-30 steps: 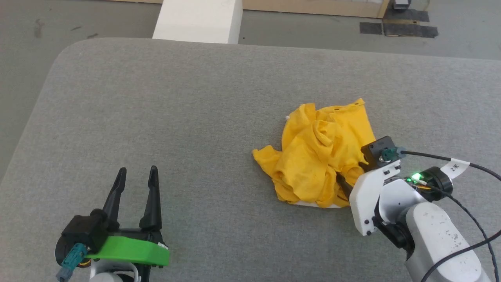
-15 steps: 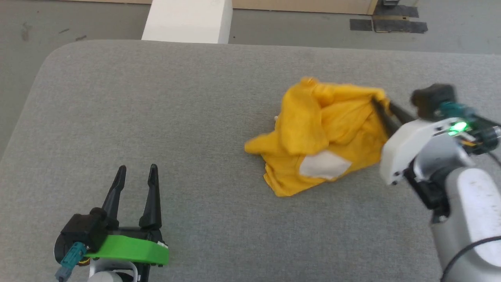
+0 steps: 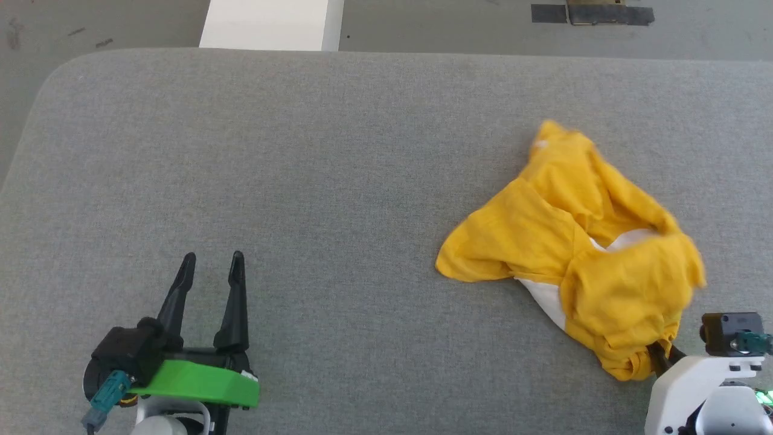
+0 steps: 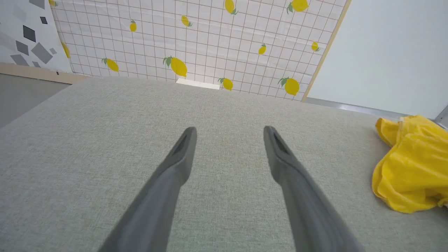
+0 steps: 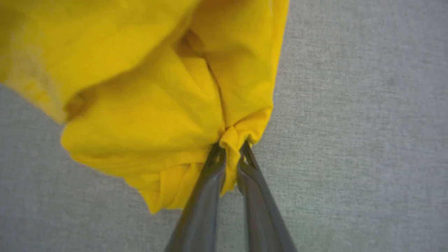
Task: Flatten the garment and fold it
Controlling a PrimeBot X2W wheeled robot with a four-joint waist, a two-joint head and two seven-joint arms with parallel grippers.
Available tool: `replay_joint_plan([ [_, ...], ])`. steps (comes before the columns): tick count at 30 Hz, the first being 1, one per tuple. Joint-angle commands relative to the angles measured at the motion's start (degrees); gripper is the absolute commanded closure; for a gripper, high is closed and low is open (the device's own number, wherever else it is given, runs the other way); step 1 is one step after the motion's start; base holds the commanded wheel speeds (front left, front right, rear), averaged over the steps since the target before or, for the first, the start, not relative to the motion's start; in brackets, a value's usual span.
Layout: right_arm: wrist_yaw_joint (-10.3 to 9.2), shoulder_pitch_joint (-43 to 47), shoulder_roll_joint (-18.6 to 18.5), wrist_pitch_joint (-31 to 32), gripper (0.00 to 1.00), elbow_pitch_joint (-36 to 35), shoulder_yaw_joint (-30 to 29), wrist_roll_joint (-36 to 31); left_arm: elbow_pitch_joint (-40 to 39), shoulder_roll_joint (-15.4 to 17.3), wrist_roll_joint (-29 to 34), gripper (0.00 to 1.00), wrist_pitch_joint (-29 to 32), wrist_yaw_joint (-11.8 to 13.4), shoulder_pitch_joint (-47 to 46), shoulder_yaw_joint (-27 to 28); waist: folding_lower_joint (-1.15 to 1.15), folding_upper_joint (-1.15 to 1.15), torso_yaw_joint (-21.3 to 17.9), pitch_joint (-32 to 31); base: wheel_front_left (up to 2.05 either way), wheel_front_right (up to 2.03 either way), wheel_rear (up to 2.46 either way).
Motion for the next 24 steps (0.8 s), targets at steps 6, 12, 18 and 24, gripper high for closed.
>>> replay_joint_plan([
  [6,-0.10,-0.59,0.63,-1.98,0.00,-0.50,-1.05,3.20,0.09,0.98,-1.02,0.00,-0.22,-0.39,-1.35,0.61,0.00,0.00,-1.55,0.30,0.00,0.00,0.00],
  [12,-0.10,-6.21,0.65,-2.25,0.00,-8.38,-0.24,7.41,0.32,0.78,-1.16,0.00,-0.22,-0.39,-1.40,0.15,0.00,0.00,-1.94,-0.59,0.00,0.00,0.00],
  [18,-0.10,-11.29,0.55,3.81,0.00,-15.38,2.49,6.09,0.56,0.42,-1.21,0.00,-0.22,-0.39,-1.42,-0.38,0.00,0.00,-1.40,-0.98,0.00,0.00,0.00],
  [24,-0.10,-14.83,-1.27,10.79,0.00,-9.65,4.16,4.96,0.83,0.44,-1.56,0.00,-0.22,-0.39,-1.68,-0.83,0.00,0.00,-0.32,-0.49,0.00,0.00,0.00],
])
